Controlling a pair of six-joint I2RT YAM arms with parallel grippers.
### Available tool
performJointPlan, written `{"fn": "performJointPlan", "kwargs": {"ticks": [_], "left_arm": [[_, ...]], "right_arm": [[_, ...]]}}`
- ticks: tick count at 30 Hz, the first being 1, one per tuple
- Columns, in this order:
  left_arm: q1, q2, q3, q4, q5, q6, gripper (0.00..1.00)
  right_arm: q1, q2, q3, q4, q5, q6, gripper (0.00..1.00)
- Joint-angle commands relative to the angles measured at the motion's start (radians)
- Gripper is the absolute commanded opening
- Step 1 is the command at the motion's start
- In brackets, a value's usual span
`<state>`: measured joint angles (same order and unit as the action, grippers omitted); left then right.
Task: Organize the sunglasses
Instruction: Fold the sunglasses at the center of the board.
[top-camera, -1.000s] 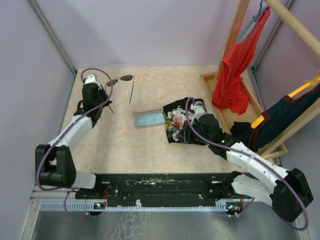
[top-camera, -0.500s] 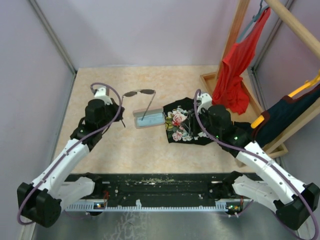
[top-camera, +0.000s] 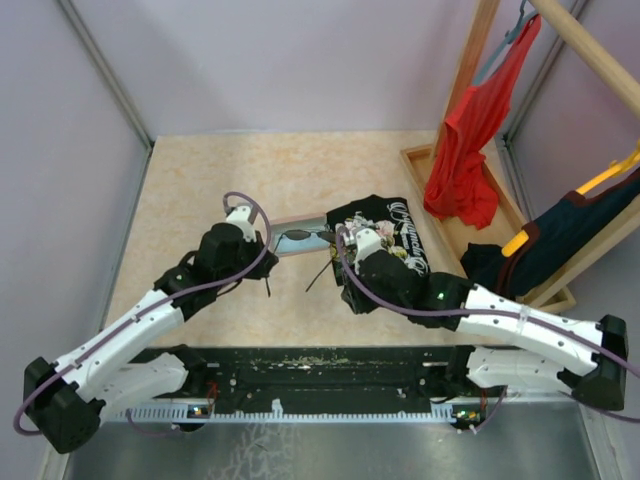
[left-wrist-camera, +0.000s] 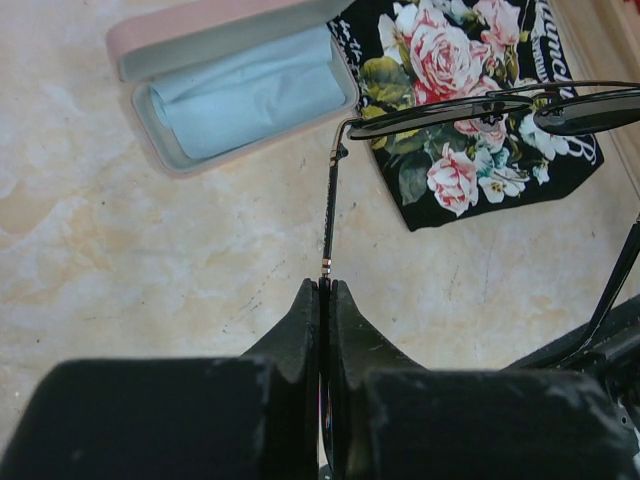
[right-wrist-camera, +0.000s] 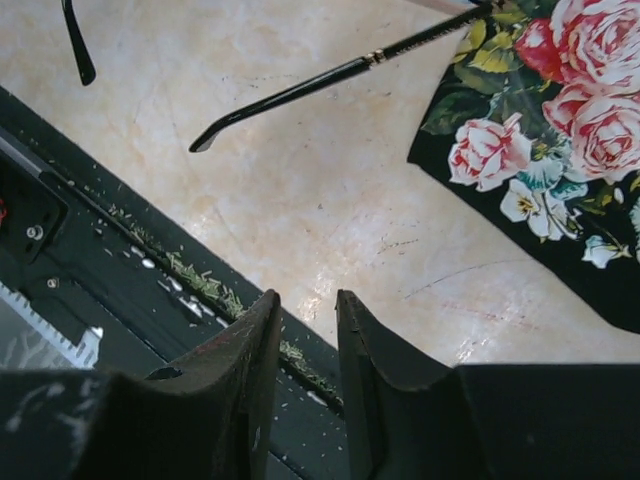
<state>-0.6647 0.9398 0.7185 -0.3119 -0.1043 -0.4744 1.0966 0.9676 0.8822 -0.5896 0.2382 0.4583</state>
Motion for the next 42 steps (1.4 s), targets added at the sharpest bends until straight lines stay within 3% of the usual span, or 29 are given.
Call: {"fn": "performJointPlan", "kwargs": {"ticks": [1, 14, 24, 42], "left_arm": [[-0.038, 0.002, 0.009, -0.024, 0.021, -0.007, 0.0], [-0.13, 0.008, 0.003, 0.001, -0.007, 0.023, 0.0], [-0.167, 0.001, -0.004, -0.005, -0.032, 0.05, 0.0], [-0.185, 0.006, -0.022, -0.019, -0.066, 0.061, 0.0]], "right_arm": [[0.075, 0.058, 0.033, 0.029, 0.11, 0.086, 0.28], [0.074, 0.271, 0.121, 0.133, 0.159, 0.075, 0.01], [0.0, 0.351, 0.146, 0.206, 0.138, 0.081, 0.0], [-0.044, 0.353, 0.134, 0.263, 0.137, 0.069, 0.0]]}}
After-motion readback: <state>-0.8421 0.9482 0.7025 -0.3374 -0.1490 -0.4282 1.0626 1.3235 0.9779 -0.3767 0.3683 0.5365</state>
